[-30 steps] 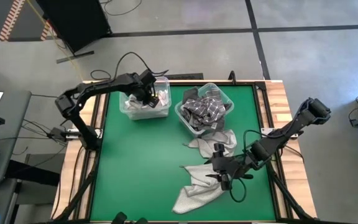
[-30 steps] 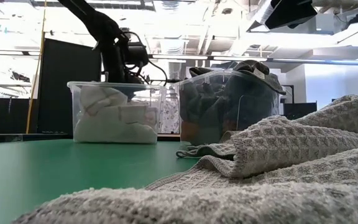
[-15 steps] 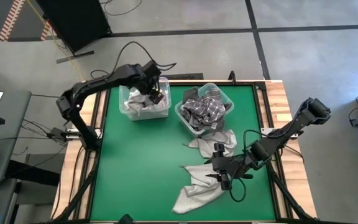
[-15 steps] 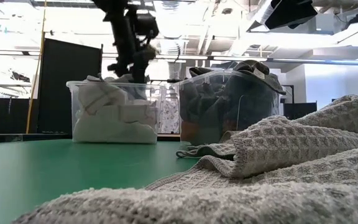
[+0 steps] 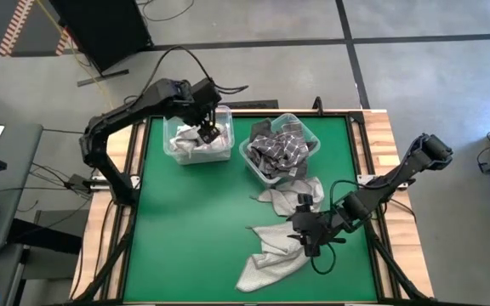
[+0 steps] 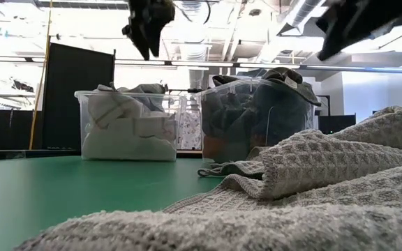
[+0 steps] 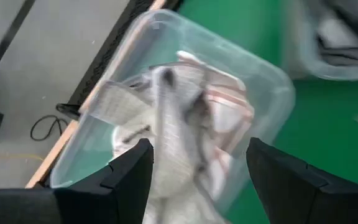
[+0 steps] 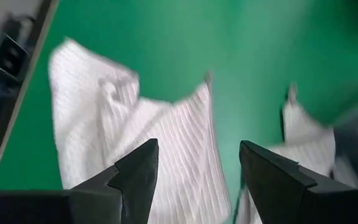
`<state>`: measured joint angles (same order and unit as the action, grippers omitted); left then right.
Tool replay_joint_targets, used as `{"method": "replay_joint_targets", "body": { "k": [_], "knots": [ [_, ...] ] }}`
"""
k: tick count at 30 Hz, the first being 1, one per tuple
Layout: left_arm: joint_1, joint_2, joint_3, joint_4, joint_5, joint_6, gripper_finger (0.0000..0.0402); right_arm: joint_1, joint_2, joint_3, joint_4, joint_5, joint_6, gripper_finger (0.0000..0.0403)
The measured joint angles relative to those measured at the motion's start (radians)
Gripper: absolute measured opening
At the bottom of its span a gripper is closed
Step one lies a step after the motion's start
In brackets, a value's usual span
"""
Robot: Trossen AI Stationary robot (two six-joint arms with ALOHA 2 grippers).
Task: Sort towels by color in basket
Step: Put the bottom light gray towel into the left transparent bin
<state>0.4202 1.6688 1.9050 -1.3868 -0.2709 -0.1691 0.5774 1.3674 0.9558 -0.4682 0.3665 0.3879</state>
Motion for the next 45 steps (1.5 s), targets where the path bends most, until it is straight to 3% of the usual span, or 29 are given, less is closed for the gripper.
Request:
{"method": "replay_joint_targets", "body": {
  "k": [5, 10, 16, 21, 38, 41, 45],
  "knots": [
    [-0.142, 0.0, 0.051, -0.048, -0.002, -0.025, 0.0247, 0.004, 0.0, 0.0, -0.095, -0.063, 0.108, 0.0254],
    [-0.338, 0.002, 0.05, -0.036, -0.009, -0.041, 0.0247, 0.062, 0.023, 0.0, -0.046, -0.133, 0.116, 0.0254],
    [-0.566, 0.01, 0.002, 0.083, -0.062, -0.054, 0.0247, 0.148, 0.155, 0.0, 0.1, -0.133, 0.017, 0.0254],
    [-0.699, 0.011, -0.081, 0.207, -0.07, -0.059, 0.0247, 0.148, 0.255, 0.0, 0.119, -0.098, 0.003, 0.0255],
    [-0.885, 0.019, -0.486, 0.622, -0.067, -0.155, 0.0247, 0.08, 0.457, 0.004, 0.248, -0.128, 0.003, 0.0332],
    [-0.904, 0.018, -0.556, 0.718, -0.069, -0.158, 0.0247, 0.075, 0.483, 0.006, 0.25, -0.118, 0.02, 0.0314],
    [-0.921, 0.018, -0.637, 0.852, -0.079, -0.156, 0.0247, 0.074, 0.494, 0.005, 0.253, -0.074, 0.026, 0.0245]
  ]
}}
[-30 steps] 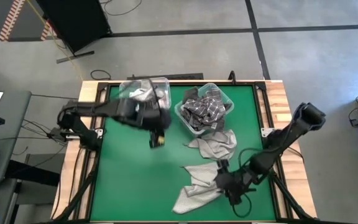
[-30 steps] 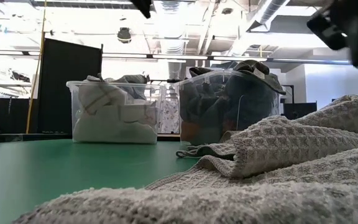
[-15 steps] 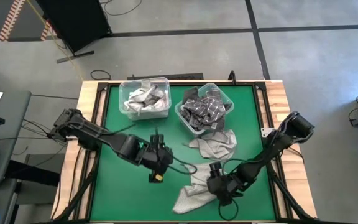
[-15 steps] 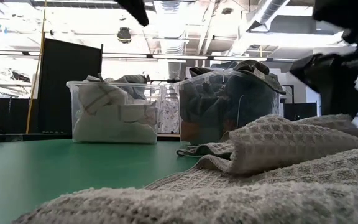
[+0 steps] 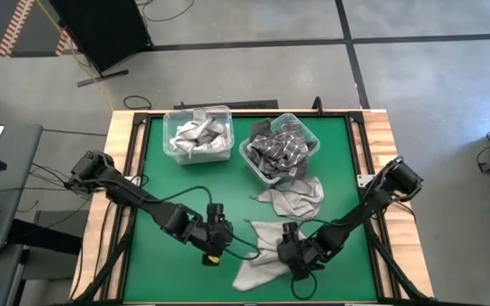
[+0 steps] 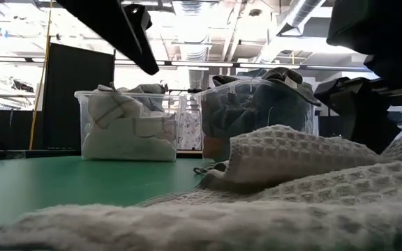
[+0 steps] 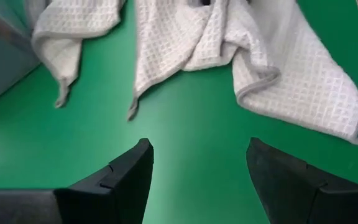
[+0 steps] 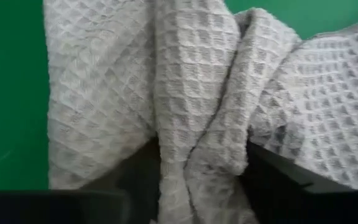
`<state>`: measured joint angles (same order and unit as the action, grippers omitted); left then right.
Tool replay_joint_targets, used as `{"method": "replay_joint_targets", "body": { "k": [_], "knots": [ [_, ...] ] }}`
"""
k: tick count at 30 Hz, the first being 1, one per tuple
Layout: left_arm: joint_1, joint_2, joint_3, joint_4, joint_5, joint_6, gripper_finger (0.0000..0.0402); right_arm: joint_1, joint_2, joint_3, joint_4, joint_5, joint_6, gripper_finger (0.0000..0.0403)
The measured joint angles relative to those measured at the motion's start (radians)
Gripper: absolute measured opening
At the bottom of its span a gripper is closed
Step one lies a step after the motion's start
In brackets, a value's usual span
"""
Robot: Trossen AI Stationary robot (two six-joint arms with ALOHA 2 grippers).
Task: Sort towels by color in basket
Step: Put the bottom light gray towel into the left transparent bin
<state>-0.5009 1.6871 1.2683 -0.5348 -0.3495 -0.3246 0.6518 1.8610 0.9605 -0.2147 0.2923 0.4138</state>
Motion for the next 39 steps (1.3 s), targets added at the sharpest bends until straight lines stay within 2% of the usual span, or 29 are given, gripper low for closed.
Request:
{"method": "replay_joint_targets", "body": {
  "k": [6, 7, 13, 18, 24, 28, 34, 39],
  "knots": [
    [-0.012, 0.0, -0.116, 0.204, -0.039, 0.009, 0.0247, -0.026, -0.002, -0.001, -0.005, 0.032, -0.032, 0.0061],
    [-0.013, 0.0, -0.134, 0.236, -0.041, 0.013, 0.0247, -0.034, -0.002, -0.001, -0.005, 0.031, -0.044, 0.0041],
    [-0.013, 0.0, -0.239, 0.442, -0.071, 0.019, 0.0247, -0.08, -0.016, 0.015, 0.004, 0.048, -0.089, 0.0041],
    [-0.013, -0.001, -0.329, 0.607, -0.085, 0.019, 0.0247, -0.117, -0.089, 0.057, -0.06, 0.094, -0.189, 0.0041],
    [-0.015, -0.001, -0.443, 0.805, -0.091, 0.009, 0.0247, -0.158, -0.255, 0.118, -0.185, 0.222, -0.277, 0.0041],
    [-0.015, -0.001, -0.501, 0.923, -0.091, 0.007, 0.0247, -0.183, -0.384, 0.15, -0.217, 0.396, -0.346, 0.0041],
    [-0.015, -0.001, -0.533, 0.966, -0.091, 0.011, 0.0247, -0.26, -0.555, 0.163, -0.238, 0.576, -0.442, 0.0041],
    [-0.015, -0.001, -0.533, 0.965, -0.09, 0.022, 0.0247, -0.351, -0.639, 0.165, -0.177, 0.587, -0.531, 0.0041]
  ]
}}
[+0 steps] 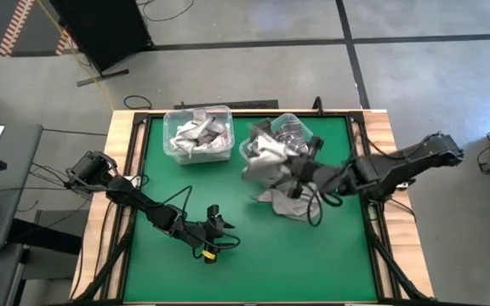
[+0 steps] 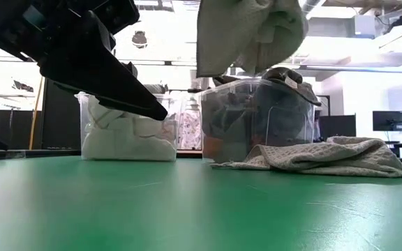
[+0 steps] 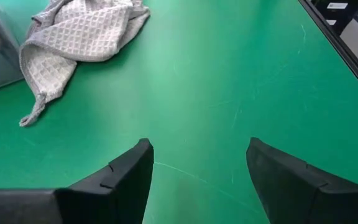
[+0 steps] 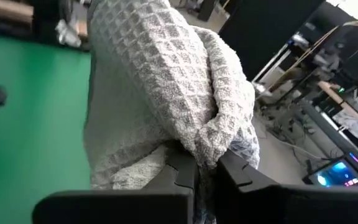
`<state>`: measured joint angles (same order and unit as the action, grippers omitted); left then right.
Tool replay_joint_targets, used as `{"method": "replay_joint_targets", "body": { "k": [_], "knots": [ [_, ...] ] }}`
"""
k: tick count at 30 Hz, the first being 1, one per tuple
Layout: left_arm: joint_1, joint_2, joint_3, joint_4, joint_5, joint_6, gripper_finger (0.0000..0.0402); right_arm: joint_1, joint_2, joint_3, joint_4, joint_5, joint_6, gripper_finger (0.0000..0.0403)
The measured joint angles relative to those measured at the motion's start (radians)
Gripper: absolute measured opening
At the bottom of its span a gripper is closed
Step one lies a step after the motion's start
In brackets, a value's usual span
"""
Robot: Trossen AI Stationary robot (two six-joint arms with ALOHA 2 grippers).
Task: Sort towels by color in basket
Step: Put the bottom light gray towel into the left transparent bin
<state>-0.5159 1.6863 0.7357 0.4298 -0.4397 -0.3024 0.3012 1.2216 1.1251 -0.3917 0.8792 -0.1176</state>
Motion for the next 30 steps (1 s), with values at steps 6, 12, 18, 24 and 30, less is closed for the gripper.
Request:
{"method": "replay_joint_targets", "body": {
  "k": [6, 12, 18, 24, 30],
  "knots": [
    [0.0, 0.0, 0.0, -0.001, 0.001, 0.002, 0.0247, -0.108, -0.017, 0.0, 0.177, -0.103, -0.144, 0.0041],
    [0.0, 0.0, 0.0, -0.01, 0.002, -0.006, 0.0247, -0.21, 0.013, 0.001, 0.356, -0.212, -0.229, 0.0042],
    [0.0, 0.0, 0.0, -0.016, -0.013, -0.006, 0.0247, -0.315, 0.086, 0.0, 0.498, -0.377, -0.253, 0.0042],
    [-0.001, 0.0, 0.0, -0.055, -0.292, 0.004, 0.0247, -0.399, 0.184, 0.001, 0.639, -0.532, -0.231, 0.0043],
    [0.005, -0.018, 0.0, -0.105, -0.443, 0.049, 0.0247, -0.474, 0.3, 0.085, 0.674, -0.646, -0.206, 0.0044]
  ]
}}
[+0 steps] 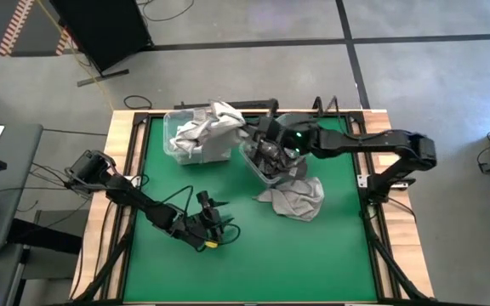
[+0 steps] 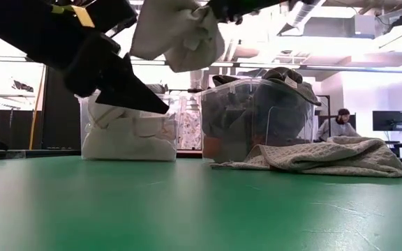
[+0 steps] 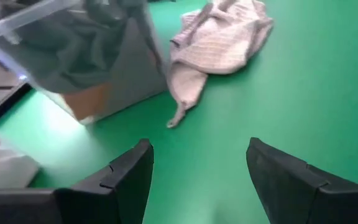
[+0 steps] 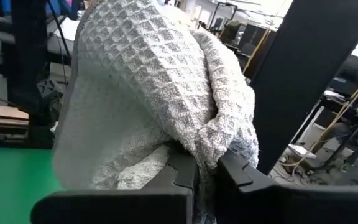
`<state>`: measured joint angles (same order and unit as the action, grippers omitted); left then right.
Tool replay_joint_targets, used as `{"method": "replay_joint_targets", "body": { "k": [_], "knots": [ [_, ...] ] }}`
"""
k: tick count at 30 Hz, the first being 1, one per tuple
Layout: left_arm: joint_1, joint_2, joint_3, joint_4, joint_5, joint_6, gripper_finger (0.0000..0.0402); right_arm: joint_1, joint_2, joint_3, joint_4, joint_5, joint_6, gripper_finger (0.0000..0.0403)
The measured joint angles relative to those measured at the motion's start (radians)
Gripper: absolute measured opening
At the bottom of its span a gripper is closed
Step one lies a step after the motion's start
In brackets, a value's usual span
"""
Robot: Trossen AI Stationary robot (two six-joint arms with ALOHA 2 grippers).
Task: Sort towels by color in basket
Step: Put the bottom light gray towel into the left transparent bin
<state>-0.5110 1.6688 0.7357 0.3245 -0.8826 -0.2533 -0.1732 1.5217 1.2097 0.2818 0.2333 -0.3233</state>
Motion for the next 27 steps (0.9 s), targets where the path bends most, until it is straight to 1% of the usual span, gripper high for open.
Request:
{"method": "replay_joint_targets", "body": {
  "k": [3, 8, 10, 13, 20, 23, 27],
  "knots": [
    [0.0, 0.0, 0.0, 0.003, 0.048, 0.014, 0.0247, -0.03, 0.072, 0.066, 0.007, -0.055, 0.0, 0.0044],
    [-0.006, 0.002, 0.0, -0.02, 0.1, 0.001, 0.0247, -0.069, 0.203, 0.181, 0.003, -0.088, -0.015, 0.0044],
    [-0.011, 0.002, 0.0, -0.042, 0.117, -0.009, 0.0247, -0.085, 0.253, 0.22, 0.004, -0.127, -0.014, 0.0044],
    [-0.019, 0.002, 0.0, -0.073, 0.121, -0.034, 0.0247, -0.104, 0.328, 0.278, 0.003, -0.154, -0.007, 0.0044],
    [-0.039, 0.002, 0.0, -0.097, 0.121, -0.084, 0.0247, -0.152, 0.477, 0.382, -0.009, -0.159, 0.011, 0.0044],
    [-0.05, 0.002, 0.0, -0.099, 0.121, -0.099, 0.0247, -0.173, 0.53, 0.407, -0.039, -0.166, 0.037, 0.0044],
    [-0.061, 0.002, 0.0, -0.103, 0.121, -0.118, 0.0247, -0.2, 0.589, 0.414, -0.058, -0.213, 0.093, 0.0044]
  ]
}}
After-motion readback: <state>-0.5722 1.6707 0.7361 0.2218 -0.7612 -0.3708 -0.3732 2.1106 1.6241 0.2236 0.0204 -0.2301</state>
